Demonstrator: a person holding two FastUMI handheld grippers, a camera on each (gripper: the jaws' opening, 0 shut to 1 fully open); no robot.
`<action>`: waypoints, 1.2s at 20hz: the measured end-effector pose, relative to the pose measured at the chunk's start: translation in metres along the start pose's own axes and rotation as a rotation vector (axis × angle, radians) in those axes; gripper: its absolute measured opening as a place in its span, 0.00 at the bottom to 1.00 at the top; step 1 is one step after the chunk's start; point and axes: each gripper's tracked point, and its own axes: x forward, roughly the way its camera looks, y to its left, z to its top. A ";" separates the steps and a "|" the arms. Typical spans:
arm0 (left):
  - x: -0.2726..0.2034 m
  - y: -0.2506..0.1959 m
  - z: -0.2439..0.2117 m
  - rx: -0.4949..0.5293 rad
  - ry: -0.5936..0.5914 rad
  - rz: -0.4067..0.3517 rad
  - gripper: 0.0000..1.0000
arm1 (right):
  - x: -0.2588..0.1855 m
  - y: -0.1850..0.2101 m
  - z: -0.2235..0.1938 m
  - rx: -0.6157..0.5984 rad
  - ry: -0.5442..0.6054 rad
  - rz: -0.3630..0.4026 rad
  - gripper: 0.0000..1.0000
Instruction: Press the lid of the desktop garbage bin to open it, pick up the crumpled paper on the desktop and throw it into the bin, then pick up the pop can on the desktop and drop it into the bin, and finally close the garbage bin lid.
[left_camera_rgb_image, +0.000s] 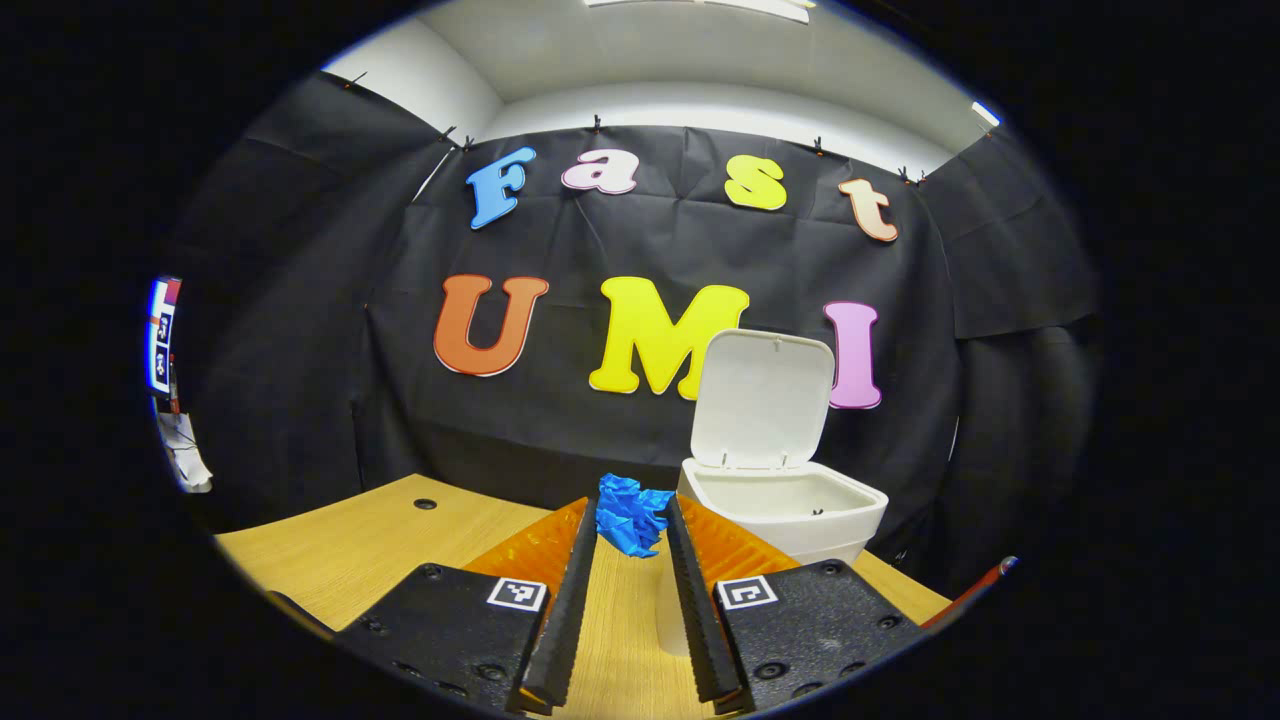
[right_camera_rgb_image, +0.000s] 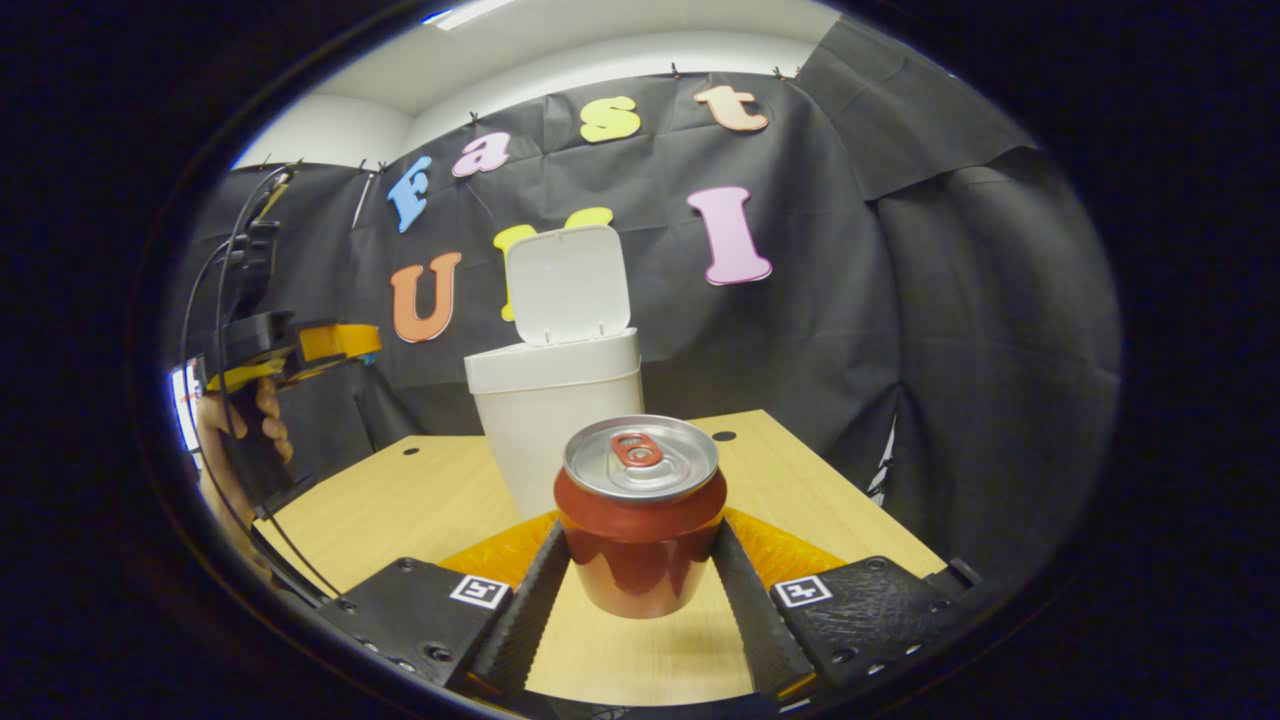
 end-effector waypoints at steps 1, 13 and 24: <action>0.011 -0.007 0.001 -0.001 0.003 -0.009 0.48 | 0.000 -0.001 0.001 0.002 -0.001 0.003 0.81; 0.104 -0.107 -0.008 0.170 0.040 -0.072 0.48 | 0.005 -0.022 0.003 0.078 0.003 0.009 0.81; 0.122 -0.139 -0.052 0.255 0.116 -0.023 0.84 | 0.014 -0.056 0.000 0.158 0.028 -0.027 0.81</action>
